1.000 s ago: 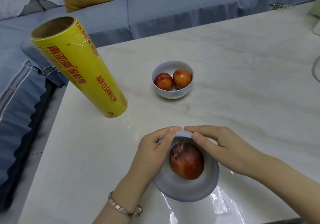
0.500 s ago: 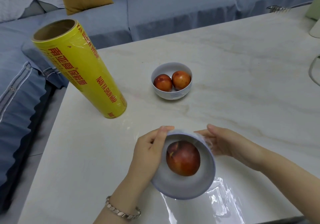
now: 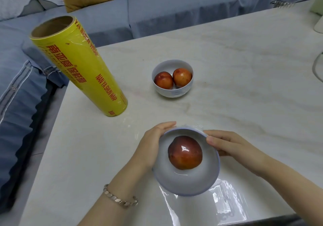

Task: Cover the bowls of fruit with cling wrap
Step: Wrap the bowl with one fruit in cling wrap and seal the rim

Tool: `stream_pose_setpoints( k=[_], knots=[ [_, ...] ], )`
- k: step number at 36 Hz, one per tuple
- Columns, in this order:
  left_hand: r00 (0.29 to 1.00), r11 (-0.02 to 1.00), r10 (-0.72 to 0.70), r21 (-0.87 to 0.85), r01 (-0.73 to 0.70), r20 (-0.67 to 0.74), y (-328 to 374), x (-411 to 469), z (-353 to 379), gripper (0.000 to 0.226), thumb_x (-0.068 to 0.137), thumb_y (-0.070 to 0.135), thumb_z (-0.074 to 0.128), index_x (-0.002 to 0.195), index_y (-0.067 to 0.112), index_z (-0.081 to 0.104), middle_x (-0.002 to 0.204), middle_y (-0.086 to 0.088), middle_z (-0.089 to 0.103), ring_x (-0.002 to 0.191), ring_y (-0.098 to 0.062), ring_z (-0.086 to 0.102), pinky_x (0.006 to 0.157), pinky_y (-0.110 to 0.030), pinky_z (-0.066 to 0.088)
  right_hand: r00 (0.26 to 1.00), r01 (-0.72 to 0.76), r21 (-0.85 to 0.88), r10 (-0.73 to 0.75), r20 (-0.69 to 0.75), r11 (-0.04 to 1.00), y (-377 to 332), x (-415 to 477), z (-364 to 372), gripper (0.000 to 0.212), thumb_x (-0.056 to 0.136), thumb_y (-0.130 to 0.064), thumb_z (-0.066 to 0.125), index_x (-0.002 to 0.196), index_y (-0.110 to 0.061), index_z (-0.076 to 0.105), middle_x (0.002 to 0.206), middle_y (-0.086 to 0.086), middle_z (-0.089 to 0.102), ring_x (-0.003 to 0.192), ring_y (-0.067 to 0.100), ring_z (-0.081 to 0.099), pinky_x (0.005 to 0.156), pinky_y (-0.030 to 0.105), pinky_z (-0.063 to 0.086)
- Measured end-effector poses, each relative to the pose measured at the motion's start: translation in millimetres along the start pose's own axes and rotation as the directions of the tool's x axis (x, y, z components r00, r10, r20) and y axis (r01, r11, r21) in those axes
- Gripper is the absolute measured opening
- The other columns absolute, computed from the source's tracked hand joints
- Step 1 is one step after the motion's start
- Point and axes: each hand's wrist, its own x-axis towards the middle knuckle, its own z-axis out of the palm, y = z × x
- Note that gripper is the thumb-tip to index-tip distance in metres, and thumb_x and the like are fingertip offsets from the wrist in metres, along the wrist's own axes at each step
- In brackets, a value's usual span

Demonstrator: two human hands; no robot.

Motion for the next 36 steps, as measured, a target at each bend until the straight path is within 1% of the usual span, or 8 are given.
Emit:
stream_pose_setpoints(
  k=[4, 8, 14, 20, 25, 28, 31, 36],
  knots=[
    [0.998, 0.999, -0.035, -0.012, 0.035, -0.052, 1.4, -2.4, 2.6, 0.035, 0.098, 0.032, 0.039, 0.091, 0.021, 0.072, 0.093, 0.000, 0.072, 0.091, -0.015, 0.064, 0.078, -0.022, 0.049, 0.997, -0.053, -0.074, 0.057, 0.054, 0.996, -9.9, 5.4, -2.1, 0.041, 0.076, -0.045, 0.059, 0.105, -0.019, 0.069, 0.100, 0.007, 0.071, 0.090, 0.011, 0.065, 0.078, 0.024, 0.052],
    [0.992, 0.997, 0.036, 0.073, -0.028, -0.122, -2.4, -5.0, 5.2, 0.036, 0.095, 0.040, 0.042, 0.080, 0.026, 0.072, 0.080, 0.007, 0.071, 0.077, -0.005, 0.064, 0.063, -0.010, 0.047, 0.997, -0.071, -0.140, 0.070, -0.015, 0.988, -20.0, 14.3, -5.9, 0.033, 0.074, -0.042, 0.063, 0.101, -0.025, 0.071, 0.103, -0.004, 0.072, 0.095, 0.008, 0.066, 0.081, 0.023, 0.054],
    [0.977, 0.992, 0.124, 0.039, -0.119, -0.175, -8.7, -10.1, 8.7, 0.034, 0.092, 0.035, 0.051, 0.076, 0.013, 0.072, 0.078, -0.005, 0.069, 0.072, -0.004, 0.059, 0.068, -0.019, 0.049, 0.995, -0.082, -0.290, 0.062, -0.078, 0.953, -36.1, 30.6, -6.3, 0.015, 0.081, -0.022, 0.067, 0.084, -0.009, 0.074, 0.092, 0.014, 0.073, 0.074, 0.009, 0.062, 0.071, 0.022, 0.054],
    [0.972, 0.991, 0.132, 0.043, -0.126, -0.194, -8.0, -10.7, 10.8, 0.032, 0.088, 0.039, 0.054, 0.078, 0.017, 0.075, 0.081, 0.000, 0.072, 0.073, -0.001, 0.061, 0.067, -0.016, 0.048, 0.982, -0.114, -0.266, 0.067, -0.177, 0.957, -44.0, 37.0, -13.0, 0.018, 0.084, -0.019, 0.062, 0.068, -0.011, 0.067, 0.069, 0.001, 0.064, 0.063, 0.007, 0.054, 0.057, 0.013, 0.045],
    [0.973, 0.989, 0.146, 0.048, -0.140, -0.180, -6.6, -12.1, 11.1, 0.030, 0.089, 0.036, 0.056, 0.066, 0.024, 0.072, 0.067, 0.012, 0.067, 0.069, 0.003, 0.059, 0.065, -0.011, 0.045, 0.955, -0.280, -0.100, 0.267, -0.129, 0.955, -45.0, 40.6, -16.4, 0.026, 0.091, -0.020, 0.053, 0.066, -0.012, 0.054, 0.061, 0.002, 0.052, 0.055, 0.010, 0.042, 0.056, 0.019, 0.039],
    [0.969, 0.982, 0.186, 0.057, -0.179, -0.162, -6.8, -12.8, 12.1, 0.028, 0.090, 0.030, 0.057, 0.069, 0.019, 0.071, 0.070, 0.006, 0.066, 0.070, -0.001, 0.057, 0.066, -0.015, 0.045, 0.887, -0.461, -0.038, 0.459, -0.042, 0.887, -47.2, 44.8, -18.9, 0.033, 0.092, -0.023, 0.052, 0.060, -0.014, 0.050, 0.048, -0.003, 0.048, 0.047, 0.008, 0.040, 0.048, 0.017, 0.031],
    [0.967, 0.976, 0.213, 0.074, -0.204, -0.143, -6.1, -13.8, 13.9, 0.031, 0.090, 0.027, 0.060, 0.061, 0.031, 0.069, 0.068, 0.012, 0.067, 0.070, 0.003, 0.058, 0.066, -0.013, 0.046, 0.814, -0.573, -0.077, 0.578, 0.063, 0.816, -56.8, 44.8, -24.9, 0.030, 0.082, -0.033, 0.062, 0.060, -0.013, 0.058, 0.045, -0.003, 0.048, 0.040, 0.006, 0.042, 0.038, 0.012, 0.033],
    [0.964, 0.973, 0.225, 0.086, -0.215, -0.140, -4.8, -12.7, 13.6, 0.032, 0.089, 0.028, 0.060, 0.058, 0.034, 0.068, 0.067, 0.019, 0.067, 0.071, 0.004, 0.060, 0.067, -0.011, 0.045, 0.908, -0.399, -0.103, 0.408, 0.097, 0.911, -57.5, 40.3, -29.5, 0.024, 0.061, -0.037, 0.066, 0.056, -0.015, 0.060, 0.062, 0.000, 0.055, 0.061, 0.009, 0.047, 0.064, 0.019, 0.040]
  ],
)
